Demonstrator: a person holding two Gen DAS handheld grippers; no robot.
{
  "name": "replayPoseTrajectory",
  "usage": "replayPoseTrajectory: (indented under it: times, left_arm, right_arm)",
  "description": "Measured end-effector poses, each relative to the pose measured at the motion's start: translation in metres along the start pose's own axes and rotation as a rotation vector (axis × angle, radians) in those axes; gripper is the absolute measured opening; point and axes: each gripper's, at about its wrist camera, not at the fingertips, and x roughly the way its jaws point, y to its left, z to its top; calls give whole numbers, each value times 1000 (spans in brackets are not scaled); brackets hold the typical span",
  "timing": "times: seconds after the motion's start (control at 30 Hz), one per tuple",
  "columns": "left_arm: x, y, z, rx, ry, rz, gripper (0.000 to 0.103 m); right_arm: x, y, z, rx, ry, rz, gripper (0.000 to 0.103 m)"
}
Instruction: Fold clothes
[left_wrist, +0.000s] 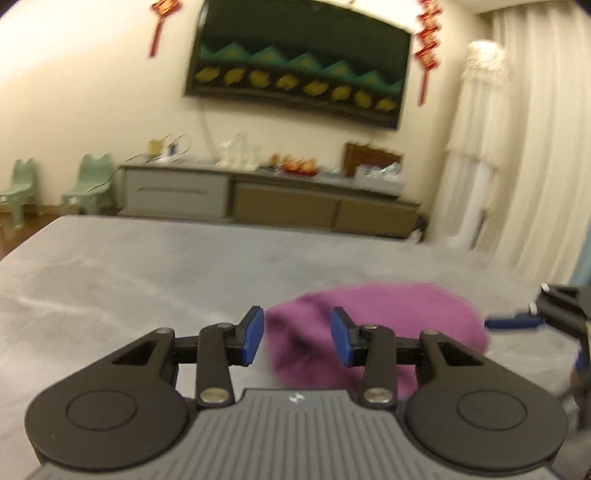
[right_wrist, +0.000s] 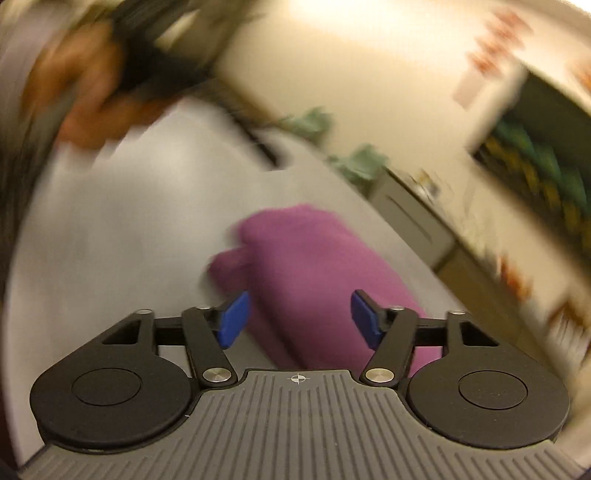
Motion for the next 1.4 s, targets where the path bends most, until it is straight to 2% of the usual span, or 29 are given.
replayPoseTrajectory:
  times: [0.07,0.17,0.23,0.3,0.37,0.5,0.6,0.7,0.73,0.77,0.8,0.83,0.87,0.93,1.0,1.03,1.1,1.2,1.3,1.33,1.4]
  left_arm:
    - [14,-23,-1,44,13,-36,39]
    - [50,-58,-10,139,80,-28,41]
    - [68,-65,-21,161,116,0,45]
    - [75,-55,-28,120,132,-2,48]
    - [76,-48,-29,96,135,-10,49]
    - [78,-34,-31,48,141,-28,51]
    - [79,-25,-33,16,144,-39,54]
    - [80,-22,-35,11,143,-42,57]
    - [80,-23,-35,17,142,-40,57]
    - [80,-24,-35,25,140,-34,58]
    - [80,-23,-34,31,138,-23,58]
    - [80,-20,-33,27,137,-9,58]
    - [79,-17,-33,15,138,0,58]
    - [80,-13,-31,-4,142,6,58]
    - [80,-15,-30,-3,140,13,58]
    - [80,-16,-30,-2,139,19,58]
    - [77,-18,-29,-6,142,26,58]
    - [72,-19,-28,-18,150,35,58]
    - [65,-23,-29,-1,154,49,58]
    - [62,-24,-29,16,157,51,58]
    - [56,-26,-29,61,169,48,58]
  right_arm:
    - [-12,-50,-18,261,-8,-20,69]
    - [-10,-102,-62,579,2,-3,67]
    - [-1,-116,-85,694,-4,44,64]
    - [8,-121,-97,759,-32,109,63]
    - [15,-115,-95,736,-52,184,63]
    - [25,-80,-75,536,-31,306,65]
    - [26,-65,-60,415,-34,288,65]
    - [34,-68,-60,423,-25,289,60]
    - [35,-65,-62,418,9,289,47]
    - [40,-65,-62,400,42,295,39]
    - [41,-67,-62,381,59,313,36]
    - [39,-71,-62,366,76,337,16]
    - [33,-75,-60,332,96,360,5]
    - [17,-76,-55,191,141,370,4]
    - [6,-77,-53,95,181,324,5]
    - [2,-81,-53,95,181,297,6]
    - [-4,-94,-54,160,152,262,15]
    - [-3,-100,-55,264,77,234,35]
    - [3,-84,-48,300,-14,188,36]
    - [8,-76,-45,288,-15,181,34]
    - [30,-64,-43,239,85,137,34]
